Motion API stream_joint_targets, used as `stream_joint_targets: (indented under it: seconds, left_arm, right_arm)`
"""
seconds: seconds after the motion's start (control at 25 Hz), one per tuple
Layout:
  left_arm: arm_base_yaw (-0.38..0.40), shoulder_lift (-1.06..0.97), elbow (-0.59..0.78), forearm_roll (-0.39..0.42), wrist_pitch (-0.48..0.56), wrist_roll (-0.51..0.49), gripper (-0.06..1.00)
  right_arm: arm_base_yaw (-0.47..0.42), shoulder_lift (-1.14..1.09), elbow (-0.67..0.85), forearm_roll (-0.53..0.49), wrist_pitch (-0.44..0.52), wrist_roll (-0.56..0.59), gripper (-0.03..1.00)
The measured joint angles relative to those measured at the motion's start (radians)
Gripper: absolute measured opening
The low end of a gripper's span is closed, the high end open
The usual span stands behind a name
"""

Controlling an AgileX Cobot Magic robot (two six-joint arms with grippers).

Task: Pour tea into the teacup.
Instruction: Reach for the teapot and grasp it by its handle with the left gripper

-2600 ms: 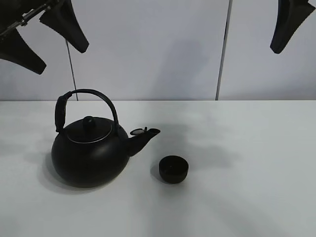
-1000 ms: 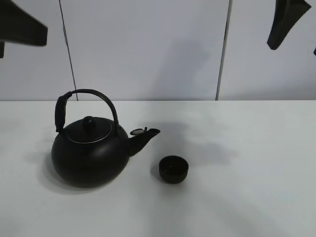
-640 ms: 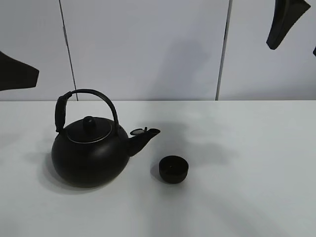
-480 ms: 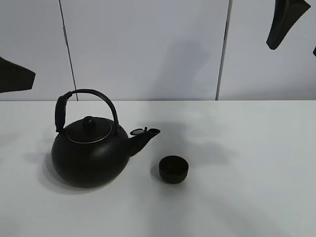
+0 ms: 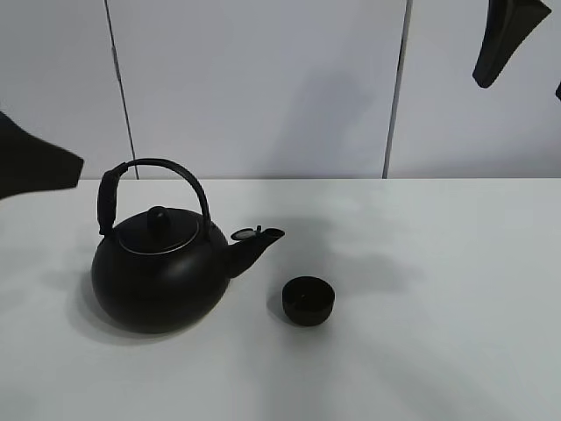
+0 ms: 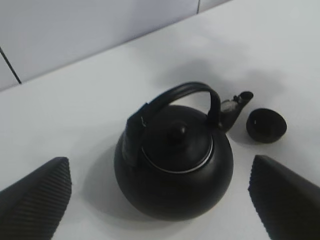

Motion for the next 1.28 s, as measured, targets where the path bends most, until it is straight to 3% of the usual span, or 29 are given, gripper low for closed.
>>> stream_joint_targets:
  seconds: [0.24, 0.56, 1.28]
  left_arm:
    - [0.0, 0.146, -0.003, 0.0, 0.034, -0.002, 0.7]
    - [0.0, 0.156, -0.049, -0.001, 0.083, -0.002, 0.7]
    - [0.0, 0.156, -0.051, -0.001, 0.112, -0.008, 0.7]
  right_arm:
    - [0.0, 0.0, 0.0, 0.0, 0.0, 0.0, 0.54]
    - [0.0, 0.0, 0.0, 0.001, -0.018, 0.0, 0.54]
    - [0.0, 0.0, 0.001, 0.001, -0.354, 0.0, 0.54]
